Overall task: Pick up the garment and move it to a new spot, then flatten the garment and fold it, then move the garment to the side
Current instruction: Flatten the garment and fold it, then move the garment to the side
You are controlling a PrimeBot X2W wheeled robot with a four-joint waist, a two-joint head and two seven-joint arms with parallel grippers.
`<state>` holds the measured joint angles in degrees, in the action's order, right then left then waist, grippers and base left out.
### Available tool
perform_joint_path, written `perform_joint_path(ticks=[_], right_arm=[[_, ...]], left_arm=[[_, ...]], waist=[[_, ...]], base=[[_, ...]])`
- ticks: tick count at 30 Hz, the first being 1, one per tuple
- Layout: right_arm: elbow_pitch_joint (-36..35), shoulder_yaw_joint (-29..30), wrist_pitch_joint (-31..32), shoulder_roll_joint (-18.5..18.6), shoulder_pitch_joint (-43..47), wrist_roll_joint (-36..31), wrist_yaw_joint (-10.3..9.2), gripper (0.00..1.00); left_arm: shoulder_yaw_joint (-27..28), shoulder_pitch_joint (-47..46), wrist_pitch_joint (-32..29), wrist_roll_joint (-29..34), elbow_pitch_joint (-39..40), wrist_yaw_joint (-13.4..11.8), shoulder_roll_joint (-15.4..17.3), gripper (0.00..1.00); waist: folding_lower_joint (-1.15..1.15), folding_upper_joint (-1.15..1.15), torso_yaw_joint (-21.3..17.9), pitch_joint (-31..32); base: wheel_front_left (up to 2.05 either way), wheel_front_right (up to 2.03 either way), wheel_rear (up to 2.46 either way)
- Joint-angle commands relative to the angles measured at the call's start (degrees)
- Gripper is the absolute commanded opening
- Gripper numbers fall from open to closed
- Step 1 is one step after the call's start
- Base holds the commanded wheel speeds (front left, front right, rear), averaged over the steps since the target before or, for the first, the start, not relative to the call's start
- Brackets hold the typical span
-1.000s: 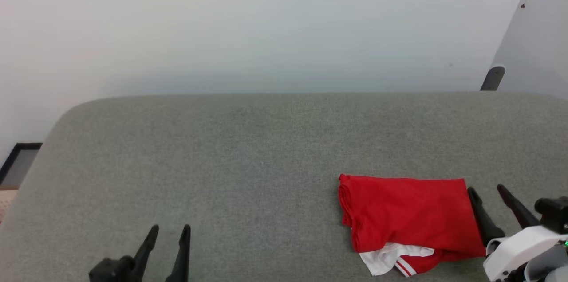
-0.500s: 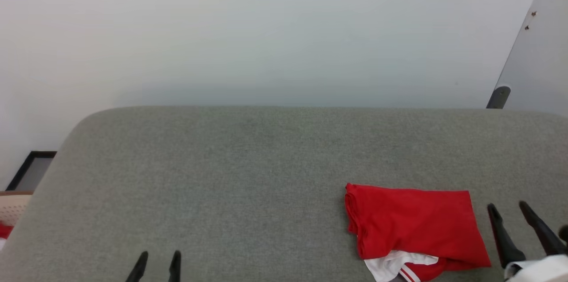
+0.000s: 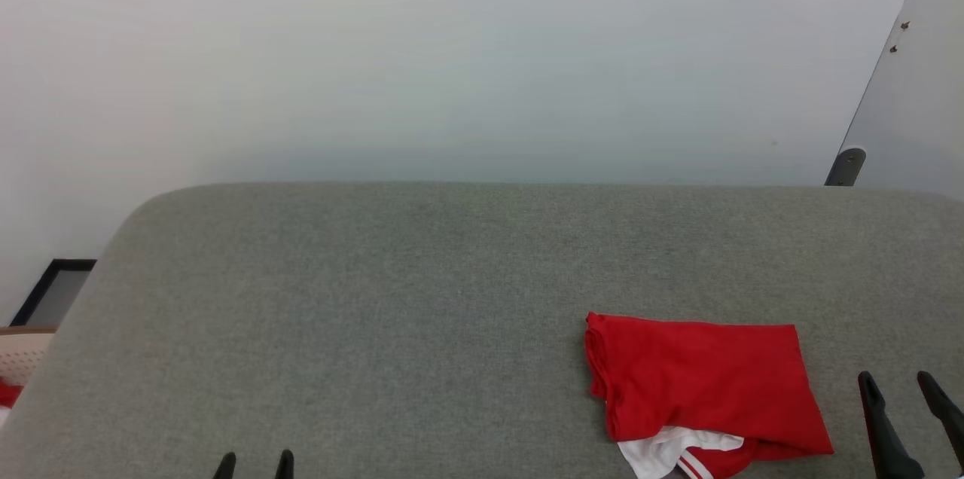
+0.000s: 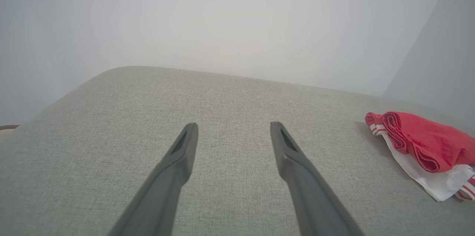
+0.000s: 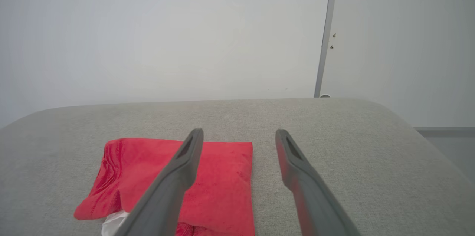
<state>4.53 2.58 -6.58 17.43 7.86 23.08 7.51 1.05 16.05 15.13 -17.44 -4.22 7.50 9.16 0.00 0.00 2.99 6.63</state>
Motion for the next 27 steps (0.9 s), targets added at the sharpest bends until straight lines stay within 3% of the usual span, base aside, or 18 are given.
perform_joint_path(ticks=[1,19,23,27], right_arm=[[-1.32,0.95,0.71,-0.72,0.95,-0.51,-0.04,1.00],[-4.59,1.80,2.87,-4.19,0.86,-1.81,-0.04,1.00],[-4.00,-1.04,5.17,-2.31,-1.55,-1.64,-0.04,1.00],[-0.98,-3.01,12.69,0.88,-6.68,0.32,-0.04,1.00]], left_arm=[[0.36,0.66,-0.03,0.54,0.38,-0.06,-0.25,1.00],[0.14,-1.11,-0.03,1.52,0.84,-0.06,-0.74,1.00],[0.65,-1.24,-0.03,1.43,1.26,-0.06,-1.53,1.00],[-0.08,-2.16,-0.03,1.30,1.04,-0.06,-1.51,1.00]], waist=[[0.00,0.00,-0.07,-0.03],[0.00,0.00,0.74,-0.67],[0.00,0.00,-0.02,-1.21],[0.00,0.00,-0.73,-1.82]], base=[[0.00,0.00,0.00],[0.00,0.00,0.00],[0.00,0.00,0.00],[0.00,0.00,0.00]])
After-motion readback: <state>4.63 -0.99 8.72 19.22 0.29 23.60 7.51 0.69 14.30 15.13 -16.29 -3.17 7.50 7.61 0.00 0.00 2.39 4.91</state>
